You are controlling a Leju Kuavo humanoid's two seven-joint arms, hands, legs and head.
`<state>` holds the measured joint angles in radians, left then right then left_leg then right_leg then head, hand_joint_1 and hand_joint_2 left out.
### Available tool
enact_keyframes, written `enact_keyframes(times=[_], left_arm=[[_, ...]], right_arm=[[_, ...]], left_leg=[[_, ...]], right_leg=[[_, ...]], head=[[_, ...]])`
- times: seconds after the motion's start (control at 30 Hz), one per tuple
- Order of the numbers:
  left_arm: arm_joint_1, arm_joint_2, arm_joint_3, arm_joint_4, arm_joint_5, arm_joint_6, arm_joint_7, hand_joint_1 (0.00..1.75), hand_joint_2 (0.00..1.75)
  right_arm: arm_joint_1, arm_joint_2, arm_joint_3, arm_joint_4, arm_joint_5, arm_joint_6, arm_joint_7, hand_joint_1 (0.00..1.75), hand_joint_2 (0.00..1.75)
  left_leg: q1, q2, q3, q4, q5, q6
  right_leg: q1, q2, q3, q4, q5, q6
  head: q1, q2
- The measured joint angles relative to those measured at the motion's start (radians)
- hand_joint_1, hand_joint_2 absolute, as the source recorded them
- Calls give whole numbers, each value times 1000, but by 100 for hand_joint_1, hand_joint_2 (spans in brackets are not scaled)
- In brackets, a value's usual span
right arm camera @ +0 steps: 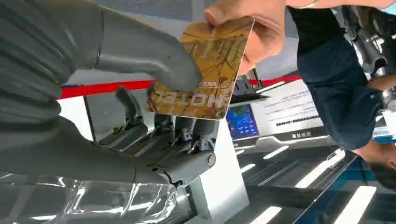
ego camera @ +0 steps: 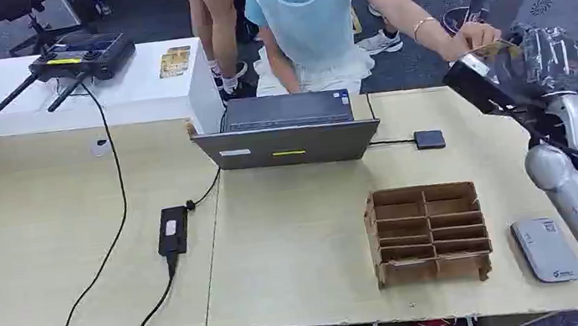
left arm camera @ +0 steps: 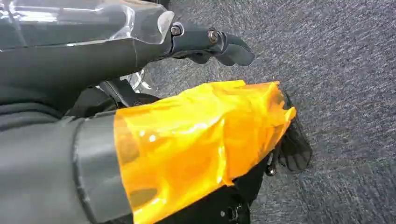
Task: Pass the card to the sensor for recognition and then transmit it.
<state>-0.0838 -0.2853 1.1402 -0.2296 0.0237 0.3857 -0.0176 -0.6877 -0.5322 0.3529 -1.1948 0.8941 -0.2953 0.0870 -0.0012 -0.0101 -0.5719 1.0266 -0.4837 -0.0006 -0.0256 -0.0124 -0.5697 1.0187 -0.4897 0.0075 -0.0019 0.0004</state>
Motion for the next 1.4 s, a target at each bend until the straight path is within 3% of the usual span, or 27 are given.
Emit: enact_keyframes(times=[0.3,0.47,0.6,0.77,0.93,1.1,1.2,1.4], left_arm=[[2,1,0,0,7,-8,-2,0,0],[3,0,3,0,21,-12,-19,0,0],[6,-1,17,0,39,-37,-34,0,0],[11,-1,31,0,65,-65,-52,0,0],[12,-1,37,0,74,-76,-59,0,0],[12,-2,52,0,104,-90,-63,0,0],[12,-4,61,0,120,-90,-71,0,0],[13,-6,84,0,144,-103,-76,0,0]], right_arm=[[37,1,-22,6,-56,-41,-38,175,175],[86,16,-88,-2,-188,-103,-90,175,175],[138,29,-165,-13,-364,-108,-168,175,175],[200,33,-291,-51,-624,12,-221,175,175],[232,33,-373,-79,-713,78,-234,175,175],[308,6,-448,-126,-973,282,-265,175,175],[369,-43,-492,-157,-1114,426,-267,175,175],[580,-183,-610,-275,-1232,574,-262,175,175]], left_leg=[[0,0,0,0,0,0],[0,0,0,0,0,0],[0,-1,0,0,0,0],[0,-1,-1,0,0,0],[0,-1,0,0,0,0],[0,-2,-1,0,0,0],[0,-2,-1,1,-1,0],[0,-5,-3,1,-3,3]], right_leg=[[0,0,0,0,0,0],[0,0,0,0,0,0],[0,-1,0,0,0,0],[0,-1,0,0,0,0],[0,0,0,-1,0,0],[0,-2,0,-1,0,0],[0,-2,-1,-2,-1,1],[0,-5,0,-3,-2,2]], head=[[0,0],[0,0],[0,0],[0,0],[0,0],[0,0],[0,0],[0,0]])
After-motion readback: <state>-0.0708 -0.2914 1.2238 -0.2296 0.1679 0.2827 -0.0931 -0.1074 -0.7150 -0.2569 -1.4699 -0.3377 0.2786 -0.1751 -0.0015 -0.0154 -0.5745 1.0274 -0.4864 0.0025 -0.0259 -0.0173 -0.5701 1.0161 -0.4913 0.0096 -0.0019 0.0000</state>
